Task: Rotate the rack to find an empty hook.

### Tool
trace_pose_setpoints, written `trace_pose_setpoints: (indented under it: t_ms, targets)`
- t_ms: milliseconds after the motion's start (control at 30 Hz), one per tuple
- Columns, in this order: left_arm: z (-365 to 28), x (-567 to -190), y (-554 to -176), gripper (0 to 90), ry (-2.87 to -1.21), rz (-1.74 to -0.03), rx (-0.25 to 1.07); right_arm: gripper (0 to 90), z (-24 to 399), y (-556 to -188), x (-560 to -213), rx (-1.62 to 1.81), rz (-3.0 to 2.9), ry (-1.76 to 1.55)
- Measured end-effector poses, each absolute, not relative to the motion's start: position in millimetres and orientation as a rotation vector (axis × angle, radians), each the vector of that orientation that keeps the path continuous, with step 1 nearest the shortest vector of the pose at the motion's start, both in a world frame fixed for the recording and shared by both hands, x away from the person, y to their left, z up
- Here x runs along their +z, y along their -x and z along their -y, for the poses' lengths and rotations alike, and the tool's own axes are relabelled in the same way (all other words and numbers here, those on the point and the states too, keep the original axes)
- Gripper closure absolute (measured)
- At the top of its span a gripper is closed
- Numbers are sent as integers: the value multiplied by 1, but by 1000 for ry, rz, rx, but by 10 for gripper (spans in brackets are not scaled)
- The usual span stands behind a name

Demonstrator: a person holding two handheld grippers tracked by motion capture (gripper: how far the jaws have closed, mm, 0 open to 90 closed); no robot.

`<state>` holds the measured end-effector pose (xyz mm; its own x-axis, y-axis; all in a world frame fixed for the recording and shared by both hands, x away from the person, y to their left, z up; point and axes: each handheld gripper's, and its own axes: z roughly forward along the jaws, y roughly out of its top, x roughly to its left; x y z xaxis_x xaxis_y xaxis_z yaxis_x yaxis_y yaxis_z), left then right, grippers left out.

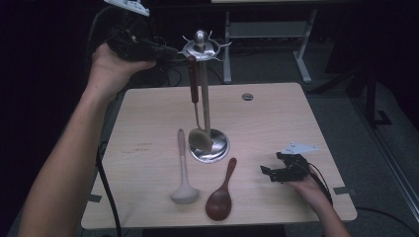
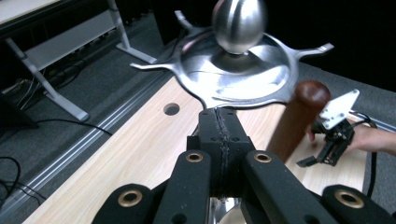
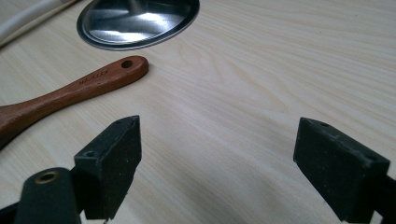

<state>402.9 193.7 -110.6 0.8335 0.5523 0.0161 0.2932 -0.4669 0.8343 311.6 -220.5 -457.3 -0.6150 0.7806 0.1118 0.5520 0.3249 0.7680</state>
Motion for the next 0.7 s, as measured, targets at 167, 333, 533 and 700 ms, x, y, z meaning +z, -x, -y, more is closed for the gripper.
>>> trace_pose_setpoints:
  t_ms: [167, 333, 533, 700]
  targets:
    - [-196, -111, -412, 899, -2076, -642, 366, 151, 221, -312, -458, 1171, -2316, -1201]
    - [-198, -111, -420, 899, -2066, -666, 372, 151, 221, -312, -458, 1171, -2318, -1201]
    - [-198, -111, -425, 898, -2054, -671, 366, 151, 220, -312, -458, 1171, -2321, -1200]
    - [-198, -108, -415, 898, -2043, -643, 354, 151, 221, -312, -458, 1171, -2321, -1202]
